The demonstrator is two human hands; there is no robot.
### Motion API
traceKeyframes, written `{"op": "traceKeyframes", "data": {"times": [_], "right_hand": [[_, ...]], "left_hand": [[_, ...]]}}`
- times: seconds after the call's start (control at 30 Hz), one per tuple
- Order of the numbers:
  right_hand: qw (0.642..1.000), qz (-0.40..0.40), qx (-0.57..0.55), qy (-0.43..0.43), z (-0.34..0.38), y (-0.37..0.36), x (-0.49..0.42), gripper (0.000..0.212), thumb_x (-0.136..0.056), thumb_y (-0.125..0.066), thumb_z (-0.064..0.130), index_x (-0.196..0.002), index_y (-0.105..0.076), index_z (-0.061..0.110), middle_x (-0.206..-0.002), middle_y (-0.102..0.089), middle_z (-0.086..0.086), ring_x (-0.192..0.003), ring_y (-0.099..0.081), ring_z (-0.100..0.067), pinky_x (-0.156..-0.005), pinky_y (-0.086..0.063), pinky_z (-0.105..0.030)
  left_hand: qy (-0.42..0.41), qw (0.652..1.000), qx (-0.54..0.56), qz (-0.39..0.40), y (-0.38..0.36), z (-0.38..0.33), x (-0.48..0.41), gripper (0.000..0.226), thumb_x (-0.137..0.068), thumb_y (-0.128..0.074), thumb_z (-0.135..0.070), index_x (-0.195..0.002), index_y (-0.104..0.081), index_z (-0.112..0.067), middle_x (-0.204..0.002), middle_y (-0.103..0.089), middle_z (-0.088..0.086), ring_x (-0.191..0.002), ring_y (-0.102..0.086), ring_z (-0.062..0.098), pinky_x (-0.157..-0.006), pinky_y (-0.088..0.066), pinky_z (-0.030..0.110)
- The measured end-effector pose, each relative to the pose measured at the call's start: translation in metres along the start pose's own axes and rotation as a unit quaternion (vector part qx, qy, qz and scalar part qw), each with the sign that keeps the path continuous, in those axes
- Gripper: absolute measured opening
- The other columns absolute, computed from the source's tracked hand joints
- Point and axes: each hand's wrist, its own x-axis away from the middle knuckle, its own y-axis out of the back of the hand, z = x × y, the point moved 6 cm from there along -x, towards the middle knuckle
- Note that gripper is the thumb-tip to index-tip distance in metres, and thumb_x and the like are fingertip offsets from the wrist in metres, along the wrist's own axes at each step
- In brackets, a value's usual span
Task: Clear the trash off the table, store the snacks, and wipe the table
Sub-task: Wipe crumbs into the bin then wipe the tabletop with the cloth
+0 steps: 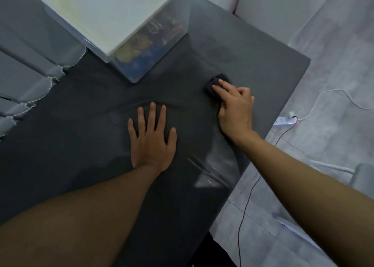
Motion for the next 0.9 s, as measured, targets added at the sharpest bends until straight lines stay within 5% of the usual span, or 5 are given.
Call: {"op": "traceKeyframes", "data": {"times": [0.07,0.27,0.47,0.7,0.9], "right_hand": [[1.0,0.004,-0.004,0.0,0.014,-0.003,0.02,0.053,-0.084,-0.053,0.001,-0.128,-0.066,0.027,-0.141,-0.057,0.009,-0.097,-0.048,-0.029,-0.078,-0.04,-0.04],[0.961,0.09,0.018,0.261,0.023,0.013,0.07,0.049,-0.089,-0.051,0.007,-0.13,-0.065,0.029,-0.141,-0.057,0.009,-0.097,-0.053,-0.028,-0.075,-0.041,-0.04],[0.998,-0.002,0.017,-0.06,-0.019,0.025,0.067,0.053,-0.088,-0.05,0.006,-0.133,-0.062,0.03,-0.143,-0.054,0.011,-0.103,-0.047,-0.027,-0.082,-0.038,-0.038],[0.971,0.102,0.039,0.211,0.002,0.033,0.104,0.049,-0.092,-0.046,0.011,-0.134,-0.061,0.029,-0.144,-0.054,0.008,-0.101,-0.051,-0.027,-0.078,-0.043,-0.04],[0.997,0.001,0.044,-0.066,-0.028,0.04,0.099,0.057,-0.084,-0.05,0.003,-0.135,-0.06,0.027,-0.145,-0.053,0.007,-0.101,-0.046,-0.029,-0.083,-0.044,-0.044]], "left_hand": [[0.0,1.0,0.001,-0.002,0.0,0.0,0.0,0.067,-0.098,-0.017,-0.056,-0.158,-0.001,-0.031,-0.166,0.003,-0.004,-0.152,0.009,0.026,-0.121,0.0,0.054],[0.002,1.0,-0.009,-0.007,-0.002,0.001,0.001,0.065,-0.099,-0.013,-0.055,-0.158,-0.001,-0.03,-0.166,0.003,-0.004,-0.152,0.008,0.027,-0.12,0.0,0.056],[0.009,0.999,-0.03,0.006,-0.003,-0.003,0.002,0.062,-0.1,-0.006,-0.054,-0.157,0.007,-0.034,-0.166,0.008,-0.006,-0.151,0.009,0.032,-0.116,0.0,0.065],[0.013,0.999,-0.036,0.03,0.001,-0.01,0.003,0.06,-0.1,-0.005,-0.051,-0.155,0.012,-0.035,-0.165,0.013,-0.008,-0.15,0.012,0.037,-0.11,0.0,0.074],[0.015,0.998,0.008,0.06,0.009,-0.021,-0.004,0.062,-0.1,-0.023,-0.044,-0.157,-0.006,-0.026,-0.166,0.003,-0.003,-0.15,0.011,0.037,-0.112,0.002,0.072]]}}
